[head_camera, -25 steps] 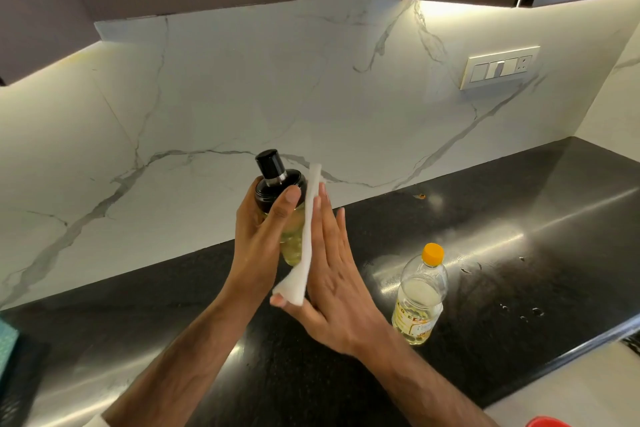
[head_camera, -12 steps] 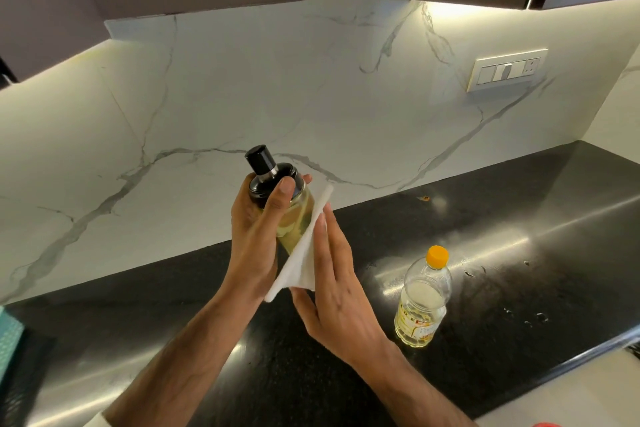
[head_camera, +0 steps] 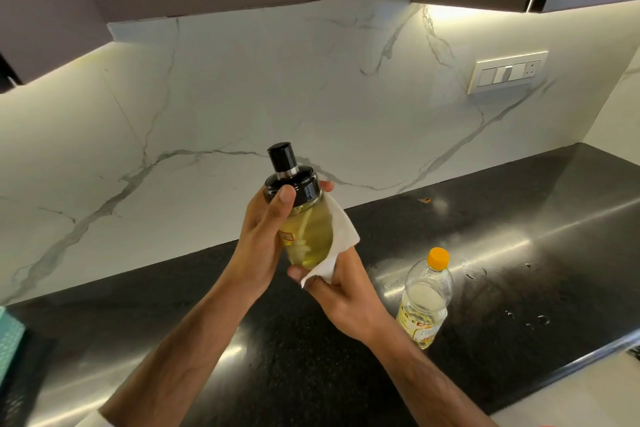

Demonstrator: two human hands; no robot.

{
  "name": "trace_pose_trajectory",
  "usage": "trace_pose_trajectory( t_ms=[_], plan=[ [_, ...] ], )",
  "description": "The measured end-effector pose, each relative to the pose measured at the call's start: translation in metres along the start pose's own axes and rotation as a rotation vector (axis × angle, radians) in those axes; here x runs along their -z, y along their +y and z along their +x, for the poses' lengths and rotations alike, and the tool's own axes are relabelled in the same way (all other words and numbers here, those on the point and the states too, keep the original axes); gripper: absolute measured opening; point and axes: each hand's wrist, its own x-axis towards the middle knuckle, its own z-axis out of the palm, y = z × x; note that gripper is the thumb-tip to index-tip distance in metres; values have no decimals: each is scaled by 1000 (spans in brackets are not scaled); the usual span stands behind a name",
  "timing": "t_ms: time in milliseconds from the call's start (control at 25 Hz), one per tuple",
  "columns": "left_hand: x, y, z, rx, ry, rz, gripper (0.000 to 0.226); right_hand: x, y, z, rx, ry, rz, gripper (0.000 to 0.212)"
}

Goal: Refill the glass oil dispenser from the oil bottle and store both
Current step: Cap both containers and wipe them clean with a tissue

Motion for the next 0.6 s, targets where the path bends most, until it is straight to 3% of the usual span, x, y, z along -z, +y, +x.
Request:
trace_pose_trajectory(
  t_ms=[200,400,520,600],
  plan=[
    [-6,-5,-6,4,125,-56,71,-21,-3,-7,131,95,-259,93],
    [-5,-2,-5,-24,102,23,63,-11,-24,7,261,-2,-509,98],
    [-7,-1,-3,80,17,-90,47,-5,-38,19,348,-8,-593,96],
    [-5,-1,-5,9,28,-68,50,-9,-36,15,367,-22,-656,95]
  ],
)
